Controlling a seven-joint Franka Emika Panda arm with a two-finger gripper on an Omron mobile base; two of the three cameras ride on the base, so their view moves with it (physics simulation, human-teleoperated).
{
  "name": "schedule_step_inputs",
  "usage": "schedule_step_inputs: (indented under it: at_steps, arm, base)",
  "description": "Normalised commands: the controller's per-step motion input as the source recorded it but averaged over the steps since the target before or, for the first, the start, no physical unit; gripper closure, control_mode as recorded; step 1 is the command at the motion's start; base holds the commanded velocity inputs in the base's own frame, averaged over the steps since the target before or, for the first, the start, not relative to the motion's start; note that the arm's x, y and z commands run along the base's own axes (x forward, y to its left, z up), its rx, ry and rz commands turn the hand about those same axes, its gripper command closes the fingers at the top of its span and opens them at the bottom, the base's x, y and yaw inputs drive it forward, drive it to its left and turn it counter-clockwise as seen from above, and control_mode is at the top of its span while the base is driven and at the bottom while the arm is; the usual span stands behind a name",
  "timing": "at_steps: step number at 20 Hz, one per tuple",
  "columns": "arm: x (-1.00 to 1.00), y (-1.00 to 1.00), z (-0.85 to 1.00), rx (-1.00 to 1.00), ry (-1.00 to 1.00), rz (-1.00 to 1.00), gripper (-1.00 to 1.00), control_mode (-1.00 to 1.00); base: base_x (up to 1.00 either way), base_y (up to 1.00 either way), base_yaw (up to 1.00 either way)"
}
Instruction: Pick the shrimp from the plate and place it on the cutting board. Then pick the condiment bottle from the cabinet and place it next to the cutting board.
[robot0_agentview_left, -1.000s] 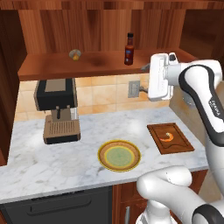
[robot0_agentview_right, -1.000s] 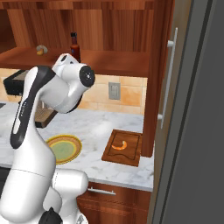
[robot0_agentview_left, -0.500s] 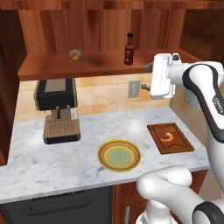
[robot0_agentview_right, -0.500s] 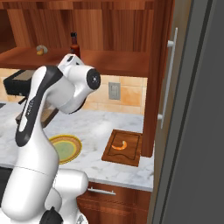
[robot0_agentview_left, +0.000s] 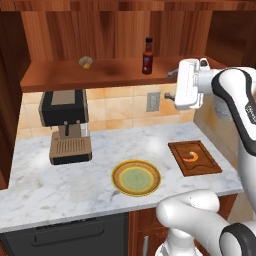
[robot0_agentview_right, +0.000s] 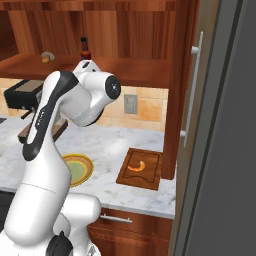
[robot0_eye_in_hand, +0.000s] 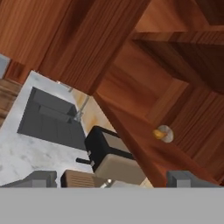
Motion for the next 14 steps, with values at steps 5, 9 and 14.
schedule_step_inputs:
  at_steps: [5,9,14]
  arm:
    - [0.01,-0.03,0.23,0.00,0.00,0.00,-1.00,-1.00]
    - [0.00,0.00,0.32,0.00,0.00,0.00,-1.00,-1.00]
    - [0.00,0.00,0.29,0.00,0.00,0.00,-1.00,-1.00]
  base:
    - [0.00,0.00,0.00]
    - [0.00,0.00,0.00]
    - [0.00,0.00,0.00]
